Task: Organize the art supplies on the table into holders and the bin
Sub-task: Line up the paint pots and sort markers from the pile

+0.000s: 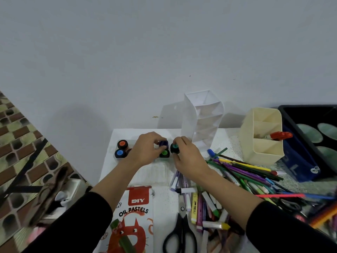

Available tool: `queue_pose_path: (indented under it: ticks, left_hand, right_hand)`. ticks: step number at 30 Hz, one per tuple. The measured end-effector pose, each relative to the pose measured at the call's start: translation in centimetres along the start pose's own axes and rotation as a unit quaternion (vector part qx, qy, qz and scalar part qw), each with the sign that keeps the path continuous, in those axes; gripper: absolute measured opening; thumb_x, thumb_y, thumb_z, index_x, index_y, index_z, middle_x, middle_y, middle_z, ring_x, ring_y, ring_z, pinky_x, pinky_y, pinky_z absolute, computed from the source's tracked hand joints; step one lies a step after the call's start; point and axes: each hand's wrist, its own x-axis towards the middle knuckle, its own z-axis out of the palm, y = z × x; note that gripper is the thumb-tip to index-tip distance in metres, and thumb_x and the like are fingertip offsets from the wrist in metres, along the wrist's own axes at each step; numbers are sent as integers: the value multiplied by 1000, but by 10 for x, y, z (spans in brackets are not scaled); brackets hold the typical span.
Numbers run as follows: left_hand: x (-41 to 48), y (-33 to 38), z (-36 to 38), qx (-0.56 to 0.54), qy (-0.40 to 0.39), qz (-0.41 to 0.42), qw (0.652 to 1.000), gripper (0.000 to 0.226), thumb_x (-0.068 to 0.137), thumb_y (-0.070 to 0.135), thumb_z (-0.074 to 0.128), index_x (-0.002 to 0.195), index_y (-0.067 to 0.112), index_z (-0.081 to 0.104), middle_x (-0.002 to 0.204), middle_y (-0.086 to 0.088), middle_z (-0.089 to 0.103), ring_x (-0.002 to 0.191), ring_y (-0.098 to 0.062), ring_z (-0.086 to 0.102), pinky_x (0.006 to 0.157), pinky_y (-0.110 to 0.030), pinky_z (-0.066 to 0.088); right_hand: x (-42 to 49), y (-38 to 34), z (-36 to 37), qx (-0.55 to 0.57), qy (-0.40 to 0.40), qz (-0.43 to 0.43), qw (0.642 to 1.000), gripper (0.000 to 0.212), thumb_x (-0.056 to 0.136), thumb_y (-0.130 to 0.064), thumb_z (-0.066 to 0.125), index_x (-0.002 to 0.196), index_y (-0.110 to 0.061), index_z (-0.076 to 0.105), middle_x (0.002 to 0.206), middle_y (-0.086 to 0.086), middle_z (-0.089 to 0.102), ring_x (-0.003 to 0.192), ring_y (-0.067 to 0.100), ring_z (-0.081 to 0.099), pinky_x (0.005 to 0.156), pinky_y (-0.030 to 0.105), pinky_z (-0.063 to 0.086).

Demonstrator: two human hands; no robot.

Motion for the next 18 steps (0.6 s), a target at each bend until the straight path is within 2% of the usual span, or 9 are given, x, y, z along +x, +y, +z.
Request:
queue_pose_path:
  ticks: [3,5,7,9,13,16,18]
  left_hand:
    - [-2,-5,5,50,-29,18,998,26,99,29,59,120,23,73,124,1,55,104,-13,54,85,-23,40]
    - [-4,-9,6,79,-38,39,995,28,100,31,56,124,25,71,128,-1,54,107,-17,50,89,-29,41]
    - [-8,-13,5,117,-29,62,991,31,100,33,55,127,26,69,130,-2,55,110,-21,46,92,-35,42]
    - [-10,-14,6,148,-10,84,985,31,101,33,54,127,25,69,129,-2,56,108,-21,43,91,-37,43]
    - [-15,-10,10,155,17,99,983,28,100,29,57,123,22,71,121,-1,60,99,-22,47,84,-40,45]
    - [-16,-10,13,159,50,92,982,24,97,28,63,116,21,75,115,-2,68,97,-25,54,79,-42,48]
    - [-20,-9,16,149,58,84,984,24,96,25,64,116,18,75,111,-5,71,96,-27,57,79,-42,50]
  right_hand:
    - [-2,2,-3,-6,-11,-4,1000,16,89,-12,63,103,-11,55,100,5,58,85,23,54,71,38,49]
    - [-1,3,-6,-4,-14,-10,1000,9,90,-14,63,95,-10,57,93,5,60,81,22,55,71,37,48]
    - [-2,6,-7,-7,-20,-19,1000,5,90,-13,62,87,-9,60,86,5,60,77,22,55,70,37,49]
    - [-4,9,-7,-13,-31,-31,999,5,91,-12,60,88,-8,63,85,5,62,77,24,57,70,37,49]
    - [-8,13,-5,-31,-41,-64,997,11,96,-13,57,102,-9,64,97,7,65,87,24,58,74,35,48]
    - [-8,13,-6,-56,-48,-90,993,11,99,-14,54,96,-7,62,94,8,64,91,25,54,76,32,42]
    - [-8,12,-7,-75,-59,-99,990,12,99,-11,53,91,-6,61,91,10,63,91,26,53,76,34,44]
